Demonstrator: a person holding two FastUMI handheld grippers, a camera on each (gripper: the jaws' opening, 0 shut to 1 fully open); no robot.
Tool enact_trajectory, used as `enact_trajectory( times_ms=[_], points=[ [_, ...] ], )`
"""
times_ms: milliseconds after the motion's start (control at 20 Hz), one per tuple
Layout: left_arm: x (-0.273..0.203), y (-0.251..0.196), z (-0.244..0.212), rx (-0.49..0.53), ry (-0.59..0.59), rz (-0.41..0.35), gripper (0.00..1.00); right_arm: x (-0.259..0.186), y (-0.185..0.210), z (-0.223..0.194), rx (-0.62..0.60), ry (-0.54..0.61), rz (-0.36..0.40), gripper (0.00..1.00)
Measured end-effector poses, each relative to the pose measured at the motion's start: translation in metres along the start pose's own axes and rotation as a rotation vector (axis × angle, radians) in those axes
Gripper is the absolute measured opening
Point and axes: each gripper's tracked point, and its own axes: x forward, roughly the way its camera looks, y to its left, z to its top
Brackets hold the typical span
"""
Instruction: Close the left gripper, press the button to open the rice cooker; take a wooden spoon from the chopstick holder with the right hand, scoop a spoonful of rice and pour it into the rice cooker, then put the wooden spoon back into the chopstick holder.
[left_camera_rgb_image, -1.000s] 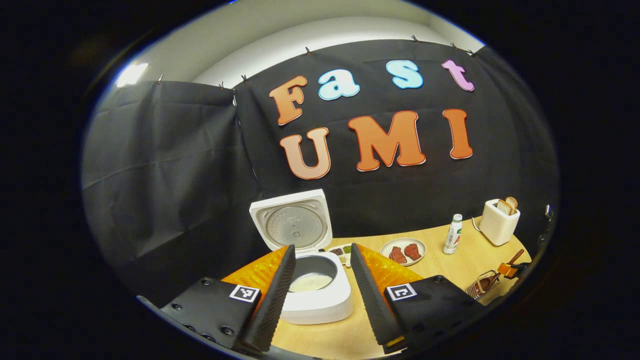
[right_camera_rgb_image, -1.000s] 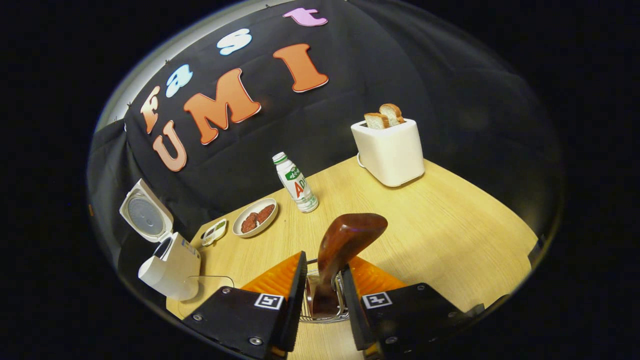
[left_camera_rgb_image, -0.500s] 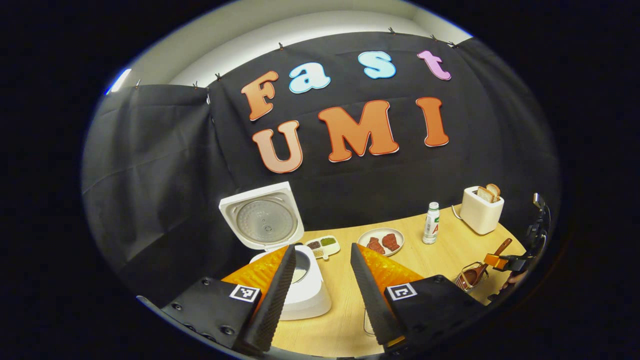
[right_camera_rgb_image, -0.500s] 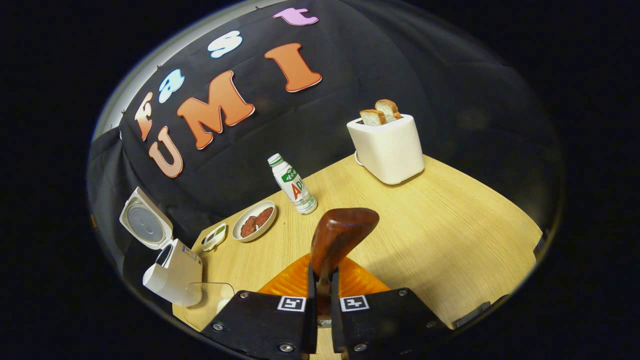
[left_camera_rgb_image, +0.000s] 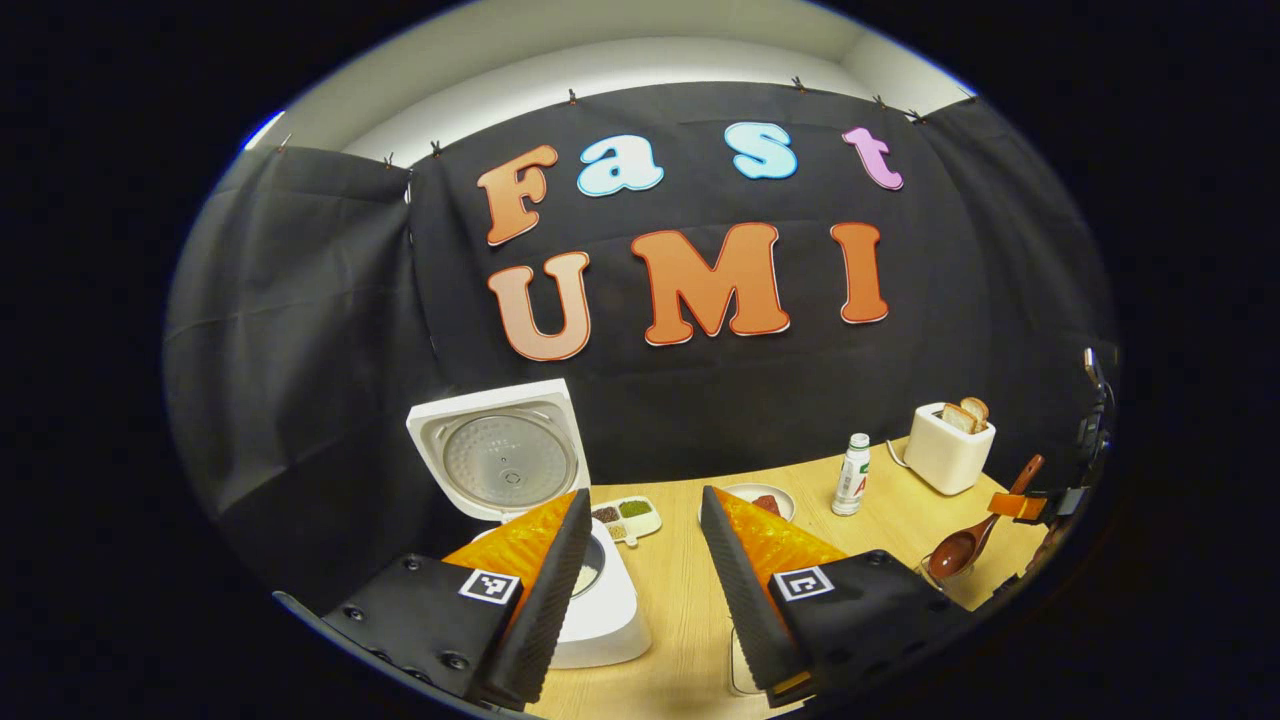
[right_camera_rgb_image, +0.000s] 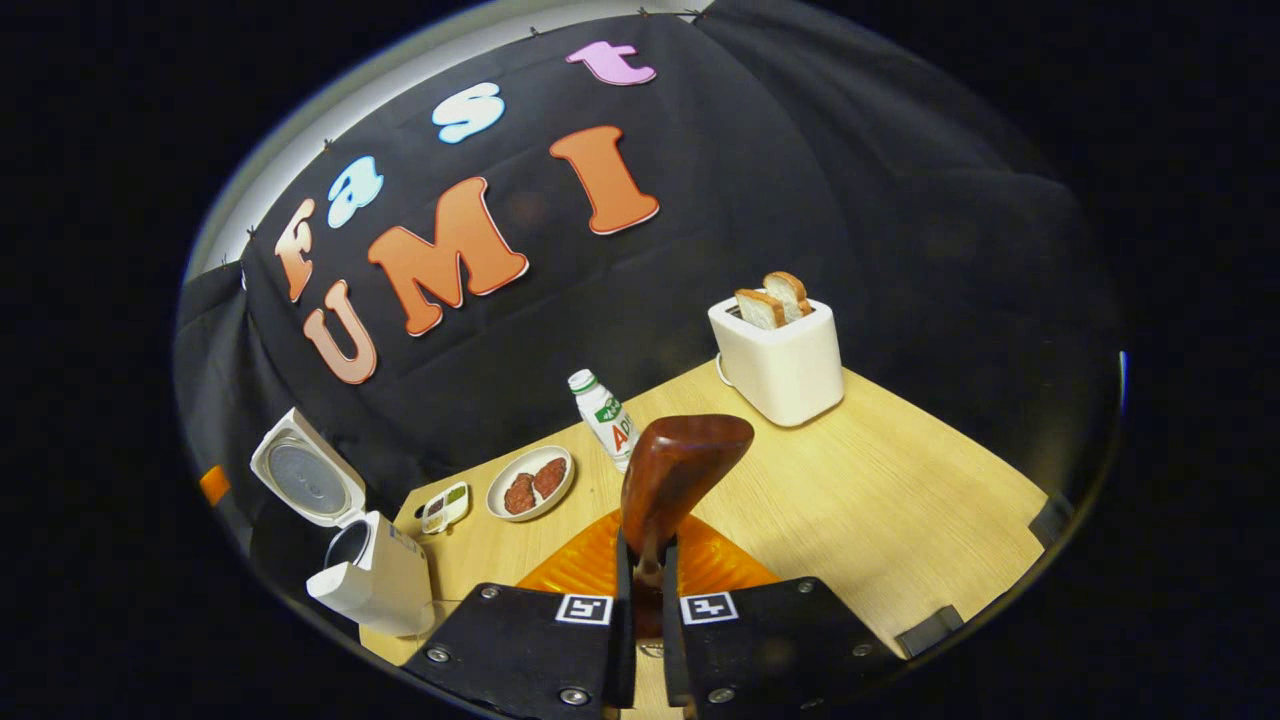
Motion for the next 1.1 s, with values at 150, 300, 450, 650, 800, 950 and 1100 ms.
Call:
enact_trajectory(
  times_ms=[150, 300, 450, 650, 800, 950, 1100],
  points=[
    [0.009, 0.015, -0.004, -0.023, -0.014, -0.002, 0.84, -0.016, 0.037, 0.005, -0.029, -0.014, 0.038, 0.11],
    [0.014, 0.025, -0.015, -0.039, -0.006, -0.009, 0.96, -0.021, 0.074, -0.009, -0.081, 0.002, 0.082, 0.11],
    [0.016, 0.040, -0.020, -0.038, 0.001, -0.012, 1.00, -0.018, 0.102, -0.027, -0.134, 0.023, 0.106, 0.11],
    [0.013, 0.067, -0.023, -0.039, -0.003, 0.015, 1.00, -0.015, 0.123, -0.050, -0.202, 0.044, 0.125, 0.11],
    [0.009, 0.083, -0.032, -0.057, 0.014, 0.038, 1.00, -0.009, 0.130, -0.069, -0.290, 0.056, 0.119, 0.11],
    [0.005, 0.093, -0.043, -0.071, 0.042, 0.049, 1.00, -0.005, 0.128, -0.093, -0.400, 0.076, 0.092, 0.11],
    [0.001, 0.103, -0.048, -0.069, 0.046, 0.063, 1.00, -0.001, 0.124, -0.101, -0.477, 0.069, 0.048, 0.11]
  ],
)
